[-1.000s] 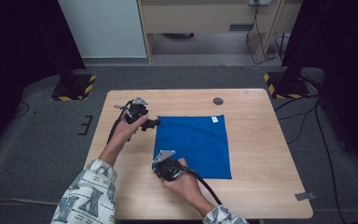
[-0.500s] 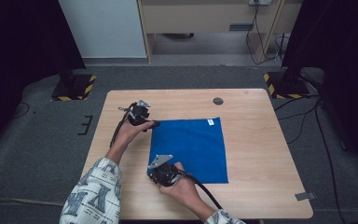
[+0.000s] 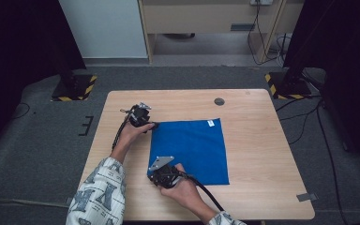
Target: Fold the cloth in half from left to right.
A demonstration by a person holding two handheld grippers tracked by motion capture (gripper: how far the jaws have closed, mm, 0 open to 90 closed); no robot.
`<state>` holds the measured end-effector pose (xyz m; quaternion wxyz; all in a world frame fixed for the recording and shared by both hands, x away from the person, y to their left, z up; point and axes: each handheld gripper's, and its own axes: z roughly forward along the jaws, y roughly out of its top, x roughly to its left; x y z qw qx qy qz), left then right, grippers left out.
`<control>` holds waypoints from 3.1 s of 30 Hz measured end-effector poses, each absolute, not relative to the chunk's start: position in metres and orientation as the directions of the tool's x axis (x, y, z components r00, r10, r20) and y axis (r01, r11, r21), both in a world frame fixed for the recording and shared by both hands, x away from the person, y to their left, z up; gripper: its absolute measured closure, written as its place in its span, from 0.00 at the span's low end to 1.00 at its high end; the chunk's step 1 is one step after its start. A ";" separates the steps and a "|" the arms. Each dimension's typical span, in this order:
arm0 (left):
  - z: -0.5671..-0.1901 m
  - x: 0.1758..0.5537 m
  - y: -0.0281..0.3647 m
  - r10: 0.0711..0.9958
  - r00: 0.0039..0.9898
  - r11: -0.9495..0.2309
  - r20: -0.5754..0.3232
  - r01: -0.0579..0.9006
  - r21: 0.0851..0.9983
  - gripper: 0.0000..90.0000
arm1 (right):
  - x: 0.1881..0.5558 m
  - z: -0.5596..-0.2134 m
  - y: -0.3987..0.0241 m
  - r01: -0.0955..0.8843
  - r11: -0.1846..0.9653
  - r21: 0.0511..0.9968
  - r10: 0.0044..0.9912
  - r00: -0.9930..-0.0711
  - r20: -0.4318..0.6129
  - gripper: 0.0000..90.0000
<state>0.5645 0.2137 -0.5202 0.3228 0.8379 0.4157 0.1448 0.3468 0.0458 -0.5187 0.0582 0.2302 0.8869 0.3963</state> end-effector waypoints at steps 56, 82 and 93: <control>-0.449 0.541 0.222 0.798 0.599 -0.374 -0.058 0.569 0.732 0.98 | 0.330 -0.469 0.060 0.291 0.540 0.790 0.462 -0.887 0.011 0.97; -0.419 0.532 0.250 0.809 0.587 -0.387 -0.020 0.558 0.734 0.98 | 0.325 -0.442 0.090 0.246 0.513 0.822 0.441 -0.897 -0.007 0.98; -0.411 0.525 0.268 0.820 0.573 -0.378 -0.014 0.560 0.737 0.98 | 0.322 -0.436 0.111 0.239 0.498 0.834 0.431 -0.902 0.001 0.98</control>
